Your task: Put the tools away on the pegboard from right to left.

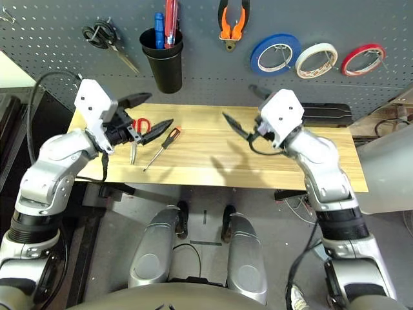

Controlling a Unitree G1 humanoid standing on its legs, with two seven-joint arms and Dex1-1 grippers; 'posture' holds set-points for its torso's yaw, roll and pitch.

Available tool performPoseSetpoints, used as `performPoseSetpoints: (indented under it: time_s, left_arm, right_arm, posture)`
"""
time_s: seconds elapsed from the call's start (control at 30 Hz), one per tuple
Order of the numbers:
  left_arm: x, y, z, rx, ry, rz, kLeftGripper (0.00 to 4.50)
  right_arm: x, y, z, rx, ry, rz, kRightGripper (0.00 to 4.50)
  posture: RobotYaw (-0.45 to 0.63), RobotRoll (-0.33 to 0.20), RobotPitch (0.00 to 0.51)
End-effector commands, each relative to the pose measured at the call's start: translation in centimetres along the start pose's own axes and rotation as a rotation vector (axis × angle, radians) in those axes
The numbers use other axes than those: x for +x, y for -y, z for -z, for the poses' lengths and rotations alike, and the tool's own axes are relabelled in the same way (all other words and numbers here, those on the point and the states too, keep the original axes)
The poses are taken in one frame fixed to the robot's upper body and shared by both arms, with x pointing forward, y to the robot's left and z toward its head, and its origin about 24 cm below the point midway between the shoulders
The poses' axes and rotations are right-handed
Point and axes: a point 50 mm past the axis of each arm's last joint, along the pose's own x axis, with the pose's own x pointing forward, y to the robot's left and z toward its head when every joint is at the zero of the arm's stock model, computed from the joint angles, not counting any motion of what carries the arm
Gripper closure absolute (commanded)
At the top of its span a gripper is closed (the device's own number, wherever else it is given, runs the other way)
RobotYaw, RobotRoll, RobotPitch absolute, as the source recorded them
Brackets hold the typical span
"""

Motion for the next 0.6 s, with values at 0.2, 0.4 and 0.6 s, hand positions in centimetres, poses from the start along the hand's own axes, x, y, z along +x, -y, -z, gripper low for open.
performPoseSetpoints:
  time_s: [0.2, 0.4, 0.6]
  left_arm:
    - [0.7, 1.9, 4.3, -0.049, -0.168, -0.024, 0.0]
    - [1.8, 2.3, 6.4, -0.12, -0.291, -0.035, 0.0]
    - [3.0, 2.3, 7.3, -0.133, -0.37, -0.021, 0.0]
  right_arm:
    - [-0.8, -2.6, 2.2, 0.054, -0.165, -0.201, 0.01]
    - [-0.6, -3.9, 3.0, 0.073, -0.229, -0.245, 0.01]
    - [-0.9, -4.5, 3.5, 0.073, -0.283, -0.271, 0.01]
  posture:
    - [0.2, 0.0, 0.307]
    - [0.2, 0.0, 0.32]
    - [0.19, 0.0, 0.33]
